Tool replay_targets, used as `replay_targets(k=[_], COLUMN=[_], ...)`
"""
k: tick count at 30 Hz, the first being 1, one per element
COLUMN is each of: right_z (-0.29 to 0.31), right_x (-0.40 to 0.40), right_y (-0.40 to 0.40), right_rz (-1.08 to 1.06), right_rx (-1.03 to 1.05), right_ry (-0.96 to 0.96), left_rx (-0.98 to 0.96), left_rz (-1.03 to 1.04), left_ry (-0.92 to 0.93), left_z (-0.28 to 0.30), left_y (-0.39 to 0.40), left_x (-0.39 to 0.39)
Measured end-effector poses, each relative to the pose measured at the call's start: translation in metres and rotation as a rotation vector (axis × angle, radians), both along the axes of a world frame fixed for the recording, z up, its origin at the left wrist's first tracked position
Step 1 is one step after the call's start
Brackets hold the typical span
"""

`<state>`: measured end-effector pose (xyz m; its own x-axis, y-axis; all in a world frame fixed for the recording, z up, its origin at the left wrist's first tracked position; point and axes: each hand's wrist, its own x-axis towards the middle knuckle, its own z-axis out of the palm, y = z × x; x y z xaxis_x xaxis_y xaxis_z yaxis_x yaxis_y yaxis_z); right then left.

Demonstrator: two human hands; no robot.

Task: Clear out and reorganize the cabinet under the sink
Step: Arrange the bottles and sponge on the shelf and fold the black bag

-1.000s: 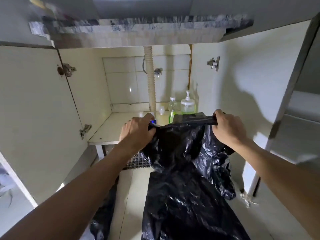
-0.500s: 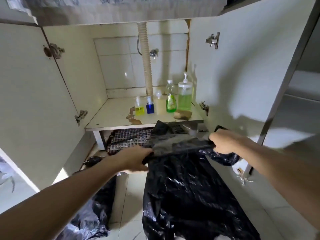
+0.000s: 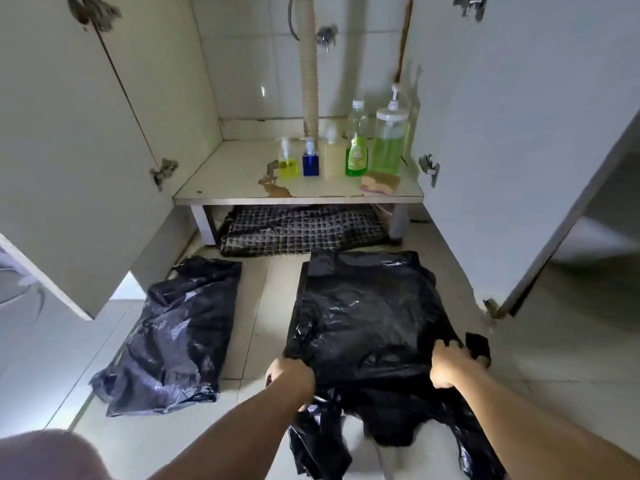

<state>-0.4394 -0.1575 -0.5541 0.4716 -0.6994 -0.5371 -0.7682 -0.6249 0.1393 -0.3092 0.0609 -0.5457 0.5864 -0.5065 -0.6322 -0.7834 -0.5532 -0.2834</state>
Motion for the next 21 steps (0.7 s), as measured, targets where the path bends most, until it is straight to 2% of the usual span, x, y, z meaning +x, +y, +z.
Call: replay_targets(k=[4,8,11,13,15,17,19,21], right_z=[-0.017,-0.014,0.005,0.026,0.044,0.060,0.072,0.075], right_x=[0.001,0.009,0.024,0.044,0.072,0.106,0.138,0.165], right_y=[-0.003,0.001,0.008,0.015,0.027,0.048,0.077,0.111], right_rz=[-0.015,0.026,0.009,0.013,0.019,0.038,0.109,0.199], right_rx=[0.098,0.136,0.112,0.066,0.041,0.090,0.179,0.237], right_ry=[0.188,0.305,0.282,0.178,-0.002,-0.203,-0.331,-0.375], left_rx=[0.059,0.095,0.122,0.039,-0.189,-0.421,-0.559,-0.612], left_rz=[-0.009,0.059,0.261,0.390,0.371,0.355,0.343,0.306], left_ry=[0.042,0.113,0.340,0.491,0.447,0.303,0.139,-0.013], left_z=[-0.029,-0.029,-0.008,0.018,0.055,0.098,0.136,0.153], left_y=[0.001,-0.001,-0.003,-0.006,-0.005,0.006,0.029,0.061], left_x=[-0.017,-0.015,0.001,0.025,0.063,0.109,0.151,0.180])
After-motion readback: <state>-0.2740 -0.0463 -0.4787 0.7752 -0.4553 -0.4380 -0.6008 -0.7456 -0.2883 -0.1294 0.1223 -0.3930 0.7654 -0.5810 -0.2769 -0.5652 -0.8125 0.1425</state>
